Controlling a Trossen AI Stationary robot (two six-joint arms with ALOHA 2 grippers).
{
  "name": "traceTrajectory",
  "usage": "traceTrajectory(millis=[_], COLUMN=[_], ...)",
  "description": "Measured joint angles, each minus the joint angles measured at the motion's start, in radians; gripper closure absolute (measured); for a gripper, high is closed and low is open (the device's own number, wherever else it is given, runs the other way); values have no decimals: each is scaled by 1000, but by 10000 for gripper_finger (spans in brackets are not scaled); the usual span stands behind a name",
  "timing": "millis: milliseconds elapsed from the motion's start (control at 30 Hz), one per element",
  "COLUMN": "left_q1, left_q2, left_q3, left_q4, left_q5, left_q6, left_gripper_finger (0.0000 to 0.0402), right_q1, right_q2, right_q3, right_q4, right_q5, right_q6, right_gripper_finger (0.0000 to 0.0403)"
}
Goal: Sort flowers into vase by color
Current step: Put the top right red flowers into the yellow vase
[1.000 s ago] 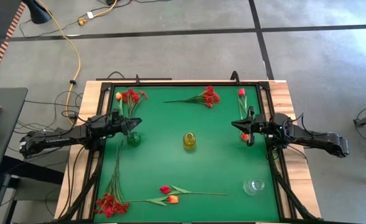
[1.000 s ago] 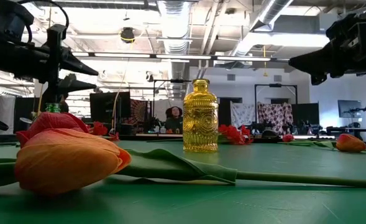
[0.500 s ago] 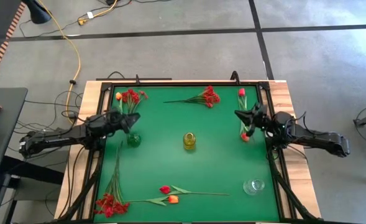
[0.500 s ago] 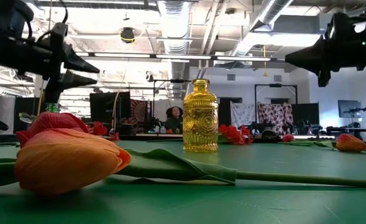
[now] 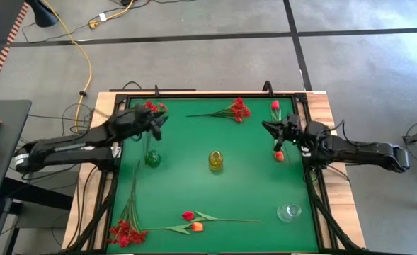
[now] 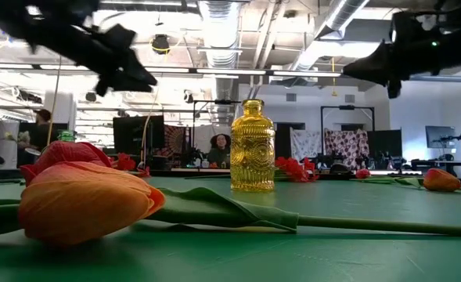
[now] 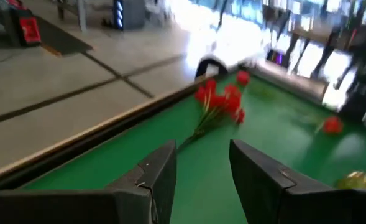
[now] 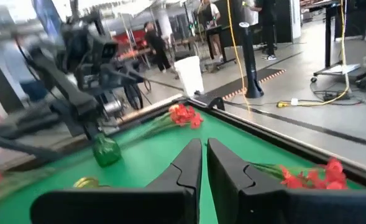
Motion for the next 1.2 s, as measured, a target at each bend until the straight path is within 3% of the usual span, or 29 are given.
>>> traceTrajectory(millis=[167, 333, 667, 833, 967, 1200], left_q1=[107, 140, 138, 137, 128, 132], left_q2=[296, 551, 945, 1064, 1108, 1131], left_q3=[196, 411, 729, 831, 883, 891], left_q4=[40, 32, -37, -183, -286, -334], left_q5=[152, 271, 295, 285, 245, 223], left_q6=[94, 151, 252, 298, 430, 510], left_gripper_finger=[265, 265, 265, 264, 255, 209], right_q1=[0, 1, 11, 25, 29, 28], right_q2=[109, 183, 241, 247, 260, 299], right_q3=[77, 119, 126, 126, 126, 126], right_q4=[1, -2, -14, -17, -17, -20], right_q5=[-2, -24, -89, -90, -90, -90], right_q6=[-96, -104, -89, -88, -94, -96], right_gripper_finger=[349, 349, 349, 349, 349, 349])
